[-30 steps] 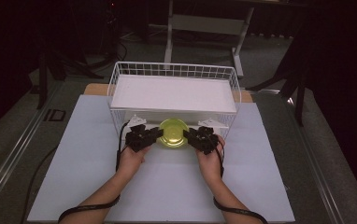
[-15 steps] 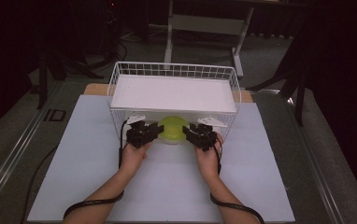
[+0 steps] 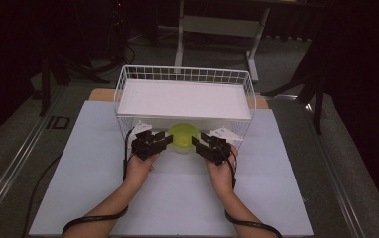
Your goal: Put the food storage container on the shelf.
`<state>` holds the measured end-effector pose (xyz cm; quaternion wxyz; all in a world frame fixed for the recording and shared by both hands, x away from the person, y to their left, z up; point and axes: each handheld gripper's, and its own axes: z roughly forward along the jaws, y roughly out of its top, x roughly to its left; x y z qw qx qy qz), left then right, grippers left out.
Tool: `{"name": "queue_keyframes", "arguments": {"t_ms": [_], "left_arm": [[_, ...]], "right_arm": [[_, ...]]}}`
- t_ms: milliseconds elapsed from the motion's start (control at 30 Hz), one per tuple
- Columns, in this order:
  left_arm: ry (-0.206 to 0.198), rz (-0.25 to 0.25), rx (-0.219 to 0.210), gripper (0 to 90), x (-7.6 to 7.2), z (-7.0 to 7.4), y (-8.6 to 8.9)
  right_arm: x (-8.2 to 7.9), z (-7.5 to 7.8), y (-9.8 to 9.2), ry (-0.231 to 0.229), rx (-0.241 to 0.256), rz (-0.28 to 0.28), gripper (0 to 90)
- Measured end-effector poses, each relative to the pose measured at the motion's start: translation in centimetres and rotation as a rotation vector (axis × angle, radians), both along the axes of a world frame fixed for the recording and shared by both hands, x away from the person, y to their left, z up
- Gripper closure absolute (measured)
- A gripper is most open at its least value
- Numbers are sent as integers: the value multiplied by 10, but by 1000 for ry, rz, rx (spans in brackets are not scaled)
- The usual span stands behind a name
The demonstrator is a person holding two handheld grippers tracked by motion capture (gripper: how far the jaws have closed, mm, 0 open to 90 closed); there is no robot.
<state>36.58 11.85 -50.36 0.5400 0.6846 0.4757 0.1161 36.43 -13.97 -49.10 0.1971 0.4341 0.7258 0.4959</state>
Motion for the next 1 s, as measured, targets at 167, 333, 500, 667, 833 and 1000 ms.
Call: {"name": "queue_keyframes", "arguments": {"t_ms": [167, 333, 500, 667, 833, 1000], "left_arm": [[-39, -27, 4, 503, -18, 6, 4], [-54, -39, -38, 392, -33, 8, 12], [-31, -104, -21, 234, -41, 3, 16], [-59, -96, 18, 6, -52, 0, 15], [-83, -75, 34, 6, -56, -2, 16], [-79, -76, 23, 6, -56, -5, 18]], "right_arm": [[-15, 1, 2, 7, -15, 33, 651], [-25, -4, 6, 40, -25, 40, 827], [-29, -13, 14, 71, -52, 59, 897], [-26, -22, 22, 106, -59, 63, 899], [-21, -28, 29, 129, -50, 65, 899], [-16, -30, 36, 127, -60, 66, 899]]}}
